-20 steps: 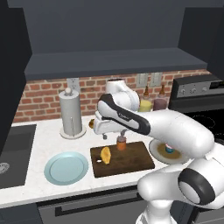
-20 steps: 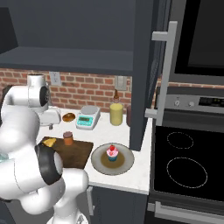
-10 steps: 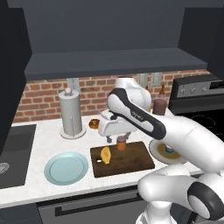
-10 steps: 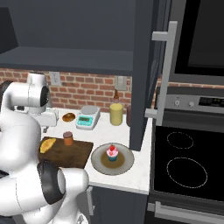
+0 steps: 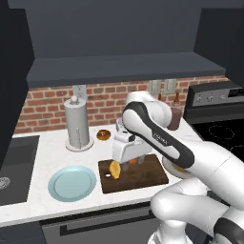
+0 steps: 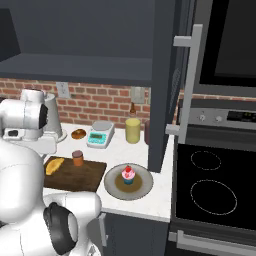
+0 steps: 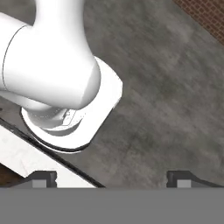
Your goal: From the different types of pastries on the counter, select a croissant and place it on the cutting board. Then retrieve a jar of jam from the cabinet and place it alongside the croissant on the cutting board.
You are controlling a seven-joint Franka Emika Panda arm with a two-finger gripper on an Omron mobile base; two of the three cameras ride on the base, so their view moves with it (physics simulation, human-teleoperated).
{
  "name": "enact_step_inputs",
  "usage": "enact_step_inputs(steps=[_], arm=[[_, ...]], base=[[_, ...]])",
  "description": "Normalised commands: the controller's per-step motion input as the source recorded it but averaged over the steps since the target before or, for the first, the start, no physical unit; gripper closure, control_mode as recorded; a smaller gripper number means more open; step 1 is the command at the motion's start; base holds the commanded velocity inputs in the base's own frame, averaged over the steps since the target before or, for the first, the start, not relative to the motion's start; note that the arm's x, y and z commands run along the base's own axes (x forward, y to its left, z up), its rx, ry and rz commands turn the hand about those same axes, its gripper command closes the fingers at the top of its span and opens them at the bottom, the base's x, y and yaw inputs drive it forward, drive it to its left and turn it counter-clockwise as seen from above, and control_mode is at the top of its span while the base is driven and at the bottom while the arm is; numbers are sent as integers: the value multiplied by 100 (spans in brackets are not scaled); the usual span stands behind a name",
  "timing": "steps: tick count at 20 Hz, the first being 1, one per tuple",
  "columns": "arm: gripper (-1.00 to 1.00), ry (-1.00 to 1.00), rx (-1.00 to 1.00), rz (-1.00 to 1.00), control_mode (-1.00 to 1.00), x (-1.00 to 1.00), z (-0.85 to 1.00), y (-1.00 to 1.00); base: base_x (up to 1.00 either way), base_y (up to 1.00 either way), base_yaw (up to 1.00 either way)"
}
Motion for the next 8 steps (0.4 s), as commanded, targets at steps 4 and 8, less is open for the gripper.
enact_step_inputs(steps=[4, 8], arm=[[-100, 0, 0, 14, -100, -61, 0, 0], [-100, -6, 0, 10, -100, -69, 0, 0]], base=[[0, 0, 0], [0, 0, 0]])
